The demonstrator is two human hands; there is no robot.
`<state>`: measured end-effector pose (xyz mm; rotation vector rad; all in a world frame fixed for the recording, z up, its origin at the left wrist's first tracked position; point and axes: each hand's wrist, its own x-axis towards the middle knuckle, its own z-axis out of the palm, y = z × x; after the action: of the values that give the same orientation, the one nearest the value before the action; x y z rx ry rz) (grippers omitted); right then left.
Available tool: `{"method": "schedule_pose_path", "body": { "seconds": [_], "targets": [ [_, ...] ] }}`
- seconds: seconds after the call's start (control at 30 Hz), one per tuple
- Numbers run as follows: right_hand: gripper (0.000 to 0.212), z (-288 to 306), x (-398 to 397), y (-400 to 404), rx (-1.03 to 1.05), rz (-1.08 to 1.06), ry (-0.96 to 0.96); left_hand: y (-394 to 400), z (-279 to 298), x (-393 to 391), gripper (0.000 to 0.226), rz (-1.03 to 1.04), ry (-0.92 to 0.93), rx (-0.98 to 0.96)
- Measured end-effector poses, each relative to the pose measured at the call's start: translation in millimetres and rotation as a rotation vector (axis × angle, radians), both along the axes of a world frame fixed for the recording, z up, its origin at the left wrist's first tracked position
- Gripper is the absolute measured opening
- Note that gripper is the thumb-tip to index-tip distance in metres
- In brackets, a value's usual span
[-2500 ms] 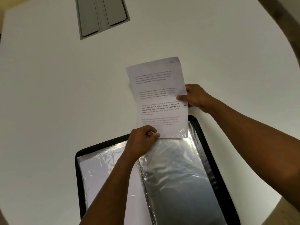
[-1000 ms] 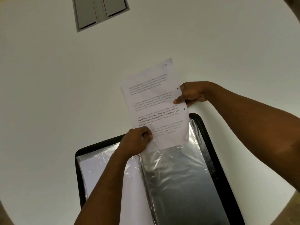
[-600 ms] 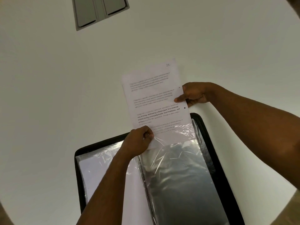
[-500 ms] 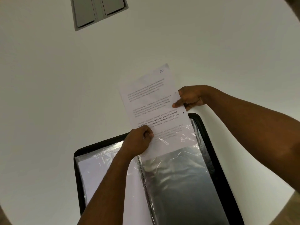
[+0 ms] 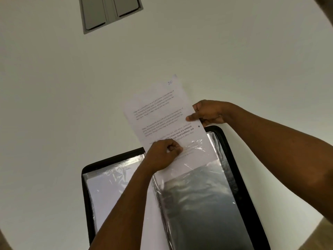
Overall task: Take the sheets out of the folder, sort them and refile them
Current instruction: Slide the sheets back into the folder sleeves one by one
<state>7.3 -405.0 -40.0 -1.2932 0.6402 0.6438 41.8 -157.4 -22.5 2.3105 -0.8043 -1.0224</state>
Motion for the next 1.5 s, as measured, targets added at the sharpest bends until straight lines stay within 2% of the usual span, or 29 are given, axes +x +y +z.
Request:
{"method": "schedule_pose_path", "body": {
  "seconds": [0.2, 0.37, 0.47, 0.53, 0.63, 0.7, 0.83, 0.97, 1.03, 1.13, 1.23, 1.3, 1.37, 1.43, 1.5],
  "targets": [
    [0.03, -2, -11, 1, -0.118, 0.121, 0.019, -19, -7, -7, 0.011, 0.061, 0.019, -0.003],
    [0.037, 6, -16, -10, -0.132, 0.33, 0.073, -19, -7, -8, 0.01, 0.079, 0.038, -0.026],
    [0.039, 9, -16, -8, -0.129, 0.386, 0.1, -20, -8, -9, 0.009, 0.099, 0.05, -0.029],
    [0.034, 9, -16, -6, -0.099, 0.329, 0.083, -19, -8, -8, 0.01, 0.117, 0.047, -0.044],
    [0.028, 4, -16, 0, -0.052, 0.076, 0.027, -20, -7, -9, 0.018, 0.115, 0.098, -0.051],
    [0.029, 0, -14, 4, -0.108, -0.052, 0.004, -24, -6, -11, 0.023, 0.105, 0.131, -0.062],
    [0.031, -2, -13, 12, -0.118, -0.161, 0.0, -39, -6, -18, 0.016, 0.111, 0.139, -0.063],
    [0.028, 5, -20, 3, -0.177, 0.14, 0.045, -42, -9, -20, 0.016, 0.163, 0.13, -0.07],
    [0.033, 6, -21, -5, -0.215, 0.276, 0.08, -40, -8, -20, 0.018, 0.17, 0.125, -0.058],
    [0.047, 5, -20, -12, -0.216, 0.374, 0.116, -39, -4, -19, 0.018, 0.15, 0.117, -0.039],
    [0.051, 8, -16, -13, -0.239, 0.422, 0.129, -32, 0, -15, 0.02, 0.068, 0.109, 0.006],
    [0.047, 10, -14, -11, -0.225, 0.387, 0.107, -24, 0, -10, 0.015, 0.032, 0.073, 0.035],
    [0.041, 8, -12, -5, -0.19, 0.246, 0.04, -17, -1, -7, 0.007, 0.041, 0.06, 0.03],
    [0.035, 3, -8, 3, -0.243, 0.05, -0.04, -13, -2, -5, 0.009, 0.056, 0.061, 0.025],
    [0.029, 1, -7, 4, -0.325, -0.014, -0.075, -9, -1, -2, 0.012, 0.051, 0.058, 0.038]
  ]
}}
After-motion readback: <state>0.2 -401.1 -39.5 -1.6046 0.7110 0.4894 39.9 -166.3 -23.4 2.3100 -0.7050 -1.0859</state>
